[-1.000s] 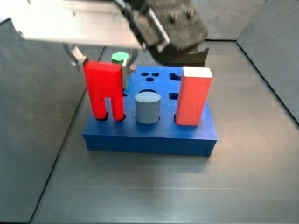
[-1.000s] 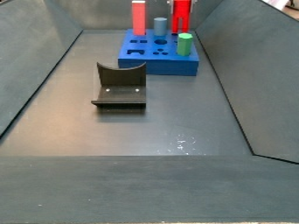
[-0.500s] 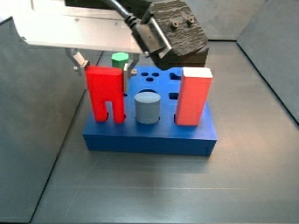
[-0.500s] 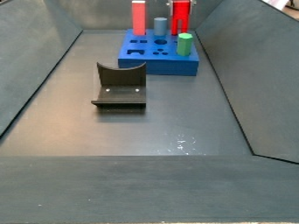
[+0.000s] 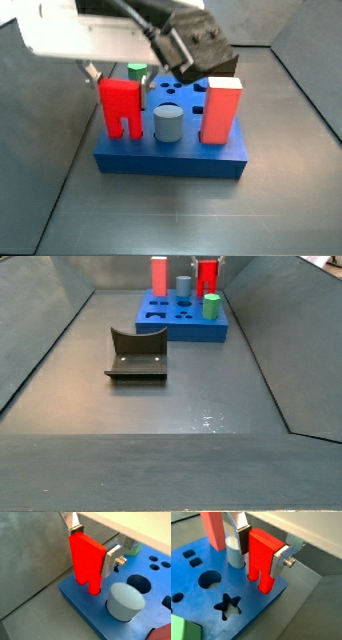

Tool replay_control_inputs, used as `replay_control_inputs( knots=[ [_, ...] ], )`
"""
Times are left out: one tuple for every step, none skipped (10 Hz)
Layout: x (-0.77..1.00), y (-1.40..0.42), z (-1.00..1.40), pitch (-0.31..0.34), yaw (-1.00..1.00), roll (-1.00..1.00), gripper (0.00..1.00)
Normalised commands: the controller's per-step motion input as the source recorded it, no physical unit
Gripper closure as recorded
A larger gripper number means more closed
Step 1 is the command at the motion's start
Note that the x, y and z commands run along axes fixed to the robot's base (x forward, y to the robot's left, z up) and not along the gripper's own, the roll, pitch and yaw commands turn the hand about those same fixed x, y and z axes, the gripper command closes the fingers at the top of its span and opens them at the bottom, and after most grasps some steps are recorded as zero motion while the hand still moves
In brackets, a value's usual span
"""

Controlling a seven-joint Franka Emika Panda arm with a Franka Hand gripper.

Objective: Pick up the square-circle object. Move up. Place the square-circle object on the fixture. Regrasp the square-circle object. Move to above the board. Insert the square-circle object.
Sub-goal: Insert the square-circle object.

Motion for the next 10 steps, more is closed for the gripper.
replay_control_inputs(
  knots=[
    [0.00,0.00,-0.04,0.000,0.00,0.00,1.00],
    [0.00,0.15,0.00,0.000,0.00,0.03,1.00],
    [0.35,0.59,0.24,0.059,0.13,-0.01,1.00],
    [0.17,0.48,0.14,0.033,0.13,0.00,1.00],
    [-0.05,0.00,-0.39,-0.026,0.09,0.24,1.00],
    [-0.21,-0.18,-0.75,-0.147,0.13,0.28,1.00],
    [-0.23,-0.16,-0.74,-0.151,0.15,0.28,1.00],
    [-0.18,-0.16,-0.71,-0.159,0.14,0.28,1.00],
    [-0.09,-0.15,-0.71,-0.157,0.15,0.27,1.00],
    [0.19,-0.17,-0.77,-0.134,0.15,0.18,1.00]
  ],
)
